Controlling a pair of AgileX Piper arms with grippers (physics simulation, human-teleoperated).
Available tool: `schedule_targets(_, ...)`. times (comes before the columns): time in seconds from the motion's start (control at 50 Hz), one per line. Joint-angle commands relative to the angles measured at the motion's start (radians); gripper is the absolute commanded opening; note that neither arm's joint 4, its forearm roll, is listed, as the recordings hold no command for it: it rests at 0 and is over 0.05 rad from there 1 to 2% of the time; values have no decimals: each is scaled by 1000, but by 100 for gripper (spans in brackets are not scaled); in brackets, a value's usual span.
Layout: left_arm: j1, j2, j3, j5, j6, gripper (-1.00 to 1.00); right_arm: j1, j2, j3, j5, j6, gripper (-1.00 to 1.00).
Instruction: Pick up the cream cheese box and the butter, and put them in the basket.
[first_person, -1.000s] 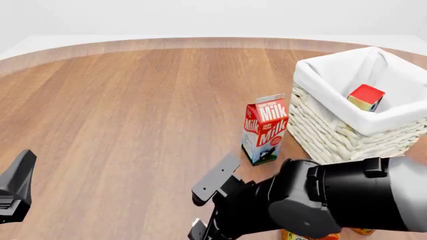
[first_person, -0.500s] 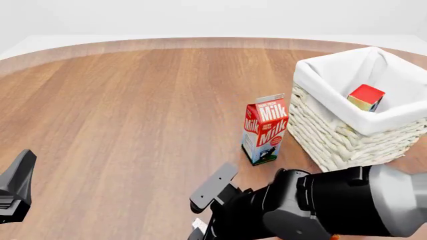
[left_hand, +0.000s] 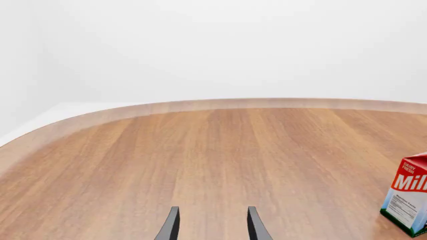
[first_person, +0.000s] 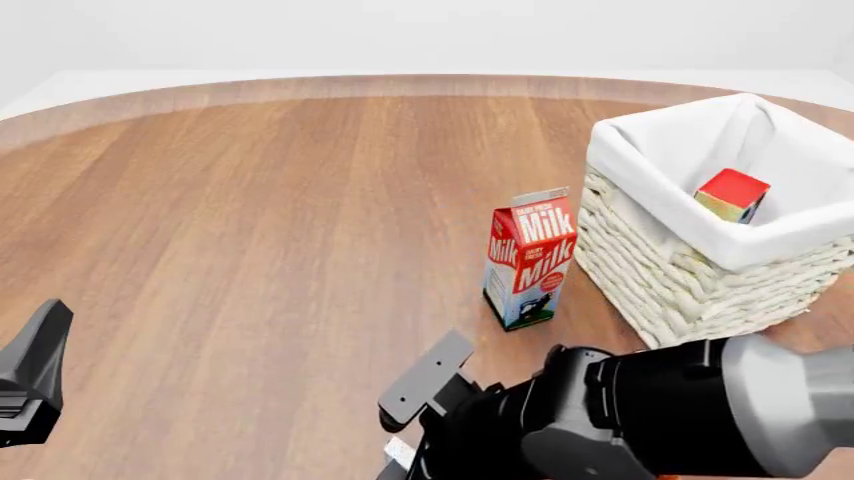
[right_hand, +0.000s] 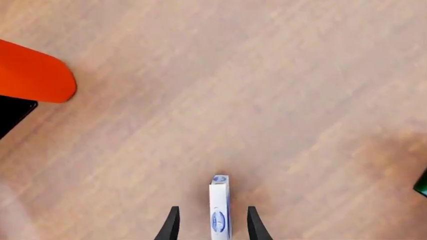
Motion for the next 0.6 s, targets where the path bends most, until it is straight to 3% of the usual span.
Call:
schedule_targets(0.02,0,0,0,0,0,100,0,10,2,-11,5,100)
schedule_targets(0.6,0,0,0,0,0,100,0,30,25,-46,17,100)
